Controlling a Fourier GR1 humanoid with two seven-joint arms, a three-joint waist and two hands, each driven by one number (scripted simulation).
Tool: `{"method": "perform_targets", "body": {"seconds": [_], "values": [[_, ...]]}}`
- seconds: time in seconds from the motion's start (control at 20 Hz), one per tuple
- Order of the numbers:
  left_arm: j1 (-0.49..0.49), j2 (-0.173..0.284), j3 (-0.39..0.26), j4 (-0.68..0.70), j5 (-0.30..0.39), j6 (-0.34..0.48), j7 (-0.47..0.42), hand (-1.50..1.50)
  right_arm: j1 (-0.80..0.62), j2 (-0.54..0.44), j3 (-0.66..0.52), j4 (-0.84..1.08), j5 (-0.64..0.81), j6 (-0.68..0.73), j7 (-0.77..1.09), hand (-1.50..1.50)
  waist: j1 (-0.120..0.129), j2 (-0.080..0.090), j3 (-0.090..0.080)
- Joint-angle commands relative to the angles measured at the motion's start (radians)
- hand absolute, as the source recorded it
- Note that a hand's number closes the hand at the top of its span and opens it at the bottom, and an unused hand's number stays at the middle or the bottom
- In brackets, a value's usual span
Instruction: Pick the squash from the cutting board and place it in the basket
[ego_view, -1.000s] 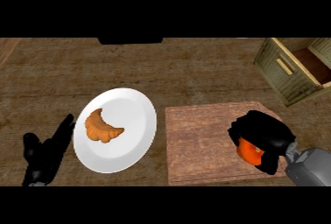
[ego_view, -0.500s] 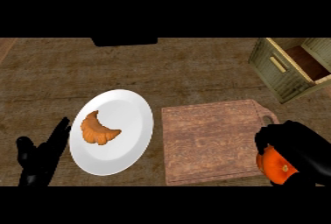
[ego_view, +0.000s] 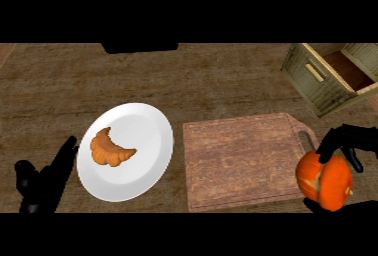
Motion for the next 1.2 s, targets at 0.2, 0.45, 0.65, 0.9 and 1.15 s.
{"method": "perform_targets", "body": {"seconds": [0.2,0.45,0.65,0.9,1.15], "values": [[0.015,-0.003,-0.017,0.097,0.004,-0.031,0.048,0.00,-0.188,-0.109,-0.361,-0.067,-0.349,0.004,0.326,1.50,0.032,0.016,-0.018],[0.022,-0.007,-0.036,0.067,-0.010,-0.033,0.056,0.00,-0.405,-0.290,-0.519,0.107,-0.505,-0.002,0.499,1.50,0.065,0.017,-0.018],[-0.013,-0.024,-0.044,0.095,-0.016,-0.035,0.057,0.00,-0.520,-0.435,-0.576,0.302,-0.582,0.048,0.548,1.50,0.074,0.023,-0.016],[-0.080,-0.047,-0.062,0.127,-0.024,-0.037,0.087,0.00,-0.646,-0.527,-0.496,0.539,-0.564,0.098,0.509,1.50,0.101,0.034,-0.016],[-0.020,-0.063,-0.072,0.153,-0.063,-0.027,0.011,0.00,-0.653,-0.536,-0.445,0.653,-0.457,0.134,0.381,1.50,0.100,0.033,-0.014]]}}
